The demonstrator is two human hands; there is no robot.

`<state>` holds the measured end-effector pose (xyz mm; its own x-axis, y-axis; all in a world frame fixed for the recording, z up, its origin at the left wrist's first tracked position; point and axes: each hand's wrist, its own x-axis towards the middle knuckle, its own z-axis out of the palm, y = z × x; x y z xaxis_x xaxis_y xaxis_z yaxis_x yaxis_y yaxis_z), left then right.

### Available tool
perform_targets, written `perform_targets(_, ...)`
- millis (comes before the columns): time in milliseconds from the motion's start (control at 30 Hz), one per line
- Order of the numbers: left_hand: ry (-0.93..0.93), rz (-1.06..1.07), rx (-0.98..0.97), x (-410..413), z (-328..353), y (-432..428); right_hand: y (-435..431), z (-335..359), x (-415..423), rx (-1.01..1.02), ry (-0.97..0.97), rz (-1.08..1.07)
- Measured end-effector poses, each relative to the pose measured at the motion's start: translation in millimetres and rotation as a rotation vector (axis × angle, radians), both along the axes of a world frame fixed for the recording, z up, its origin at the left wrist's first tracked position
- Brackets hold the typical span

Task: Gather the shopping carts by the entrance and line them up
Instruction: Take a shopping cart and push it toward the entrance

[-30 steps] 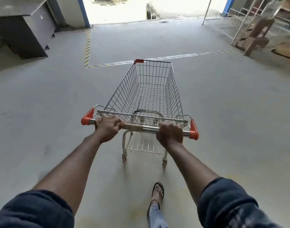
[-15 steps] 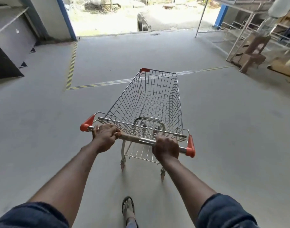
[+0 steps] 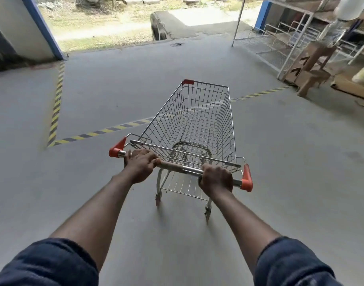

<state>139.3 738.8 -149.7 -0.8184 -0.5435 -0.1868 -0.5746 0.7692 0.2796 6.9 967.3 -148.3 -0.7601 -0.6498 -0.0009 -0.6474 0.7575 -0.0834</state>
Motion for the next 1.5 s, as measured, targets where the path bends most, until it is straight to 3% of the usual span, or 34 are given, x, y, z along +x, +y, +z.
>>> perform_targets(300,0.070,-0.006,-0.024,-242,-1,-159,-160,-1,-241,-0.060,0.035,-0.013)
perform_targets(500,-0.014,-0.012,-0.023,-398,4,-269,-266,5,-392,-0.048,-0.057,-0.036)
perform_targets(1000,-0.033,-0.146,-0.040,-798,5,-533,-506,6,-736,-0.048,-0.035,-0.164)
perform_targets(1200,-0.029,-0.179,-0.045,-961,15,-583,-567,5,-898,0.011,-0.029,-0.183)
perform_targets(1500,0.075,-0.119,-0.015,-1182,2,-575,-581,0,-1186,0.084,0.062,-0.102)
